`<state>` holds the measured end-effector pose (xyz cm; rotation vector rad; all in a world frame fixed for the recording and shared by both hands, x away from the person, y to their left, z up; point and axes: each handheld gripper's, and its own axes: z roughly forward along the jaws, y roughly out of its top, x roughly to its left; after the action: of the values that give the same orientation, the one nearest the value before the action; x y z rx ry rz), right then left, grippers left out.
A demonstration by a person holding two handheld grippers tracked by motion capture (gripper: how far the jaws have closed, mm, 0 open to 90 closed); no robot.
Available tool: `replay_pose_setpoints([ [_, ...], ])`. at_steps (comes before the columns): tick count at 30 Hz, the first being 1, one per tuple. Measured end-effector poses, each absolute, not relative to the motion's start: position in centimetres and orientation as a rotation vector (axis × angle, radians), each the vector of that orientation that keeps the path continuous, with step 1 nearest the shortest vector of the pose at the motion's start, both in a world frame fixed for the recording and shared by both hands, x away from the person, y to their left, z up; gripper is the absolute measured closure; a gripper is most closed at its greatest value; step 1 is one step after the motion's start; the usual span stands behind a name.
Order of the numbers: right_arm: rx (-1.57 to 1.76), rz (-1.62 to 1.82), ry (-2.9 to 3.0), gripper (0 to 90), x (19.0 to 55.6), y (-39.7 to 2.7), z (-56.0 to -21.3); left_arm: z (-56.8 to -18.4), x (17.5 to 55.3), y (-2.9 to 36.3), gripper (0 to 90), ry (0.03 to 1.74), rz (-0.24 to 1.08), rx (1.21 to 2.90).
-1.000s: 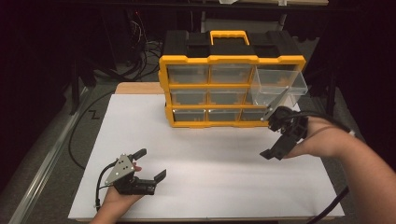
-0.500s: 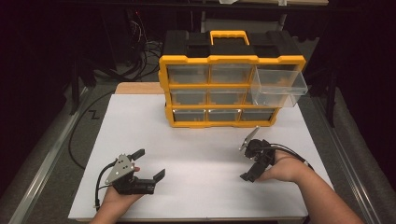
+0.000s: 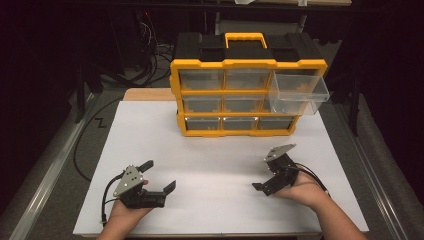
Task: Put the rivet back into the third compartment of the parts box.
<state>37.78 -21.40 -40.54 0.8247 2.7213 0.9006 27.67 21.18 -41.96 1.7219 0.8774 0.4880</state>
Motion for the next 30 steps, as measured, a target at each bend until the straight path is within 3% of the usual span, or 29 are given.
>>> replay_pose_setpoints([
  [11, 0.959, 1.492, 2.218, 0.1, 33.8, -24.8, -40.1, -41.9, 27.9, 21.8, 0.5, 0.913, 0.486, 1.689],
  [15, 0.988, 1.606, 1.981, 0.1, 31.8, -26.0, -41.6, -41.8, 28.1, 22.6, 1.1, 0.943, 0.498, 1.652],
  [23, 0.975, 1.583, 1.966, 0.0, 31.3, -26.7, -41.6, -42.5, 28.4, 21.3, 0.3, 0.949, 0.51, 1.754],
  [30, 0.99, 1.57, 1.964, 0.1, 31.4, -26.9, -41.7, -42.3, 28.0, 21.4, 0.3, 0.947, 0.519, 1.742],
])
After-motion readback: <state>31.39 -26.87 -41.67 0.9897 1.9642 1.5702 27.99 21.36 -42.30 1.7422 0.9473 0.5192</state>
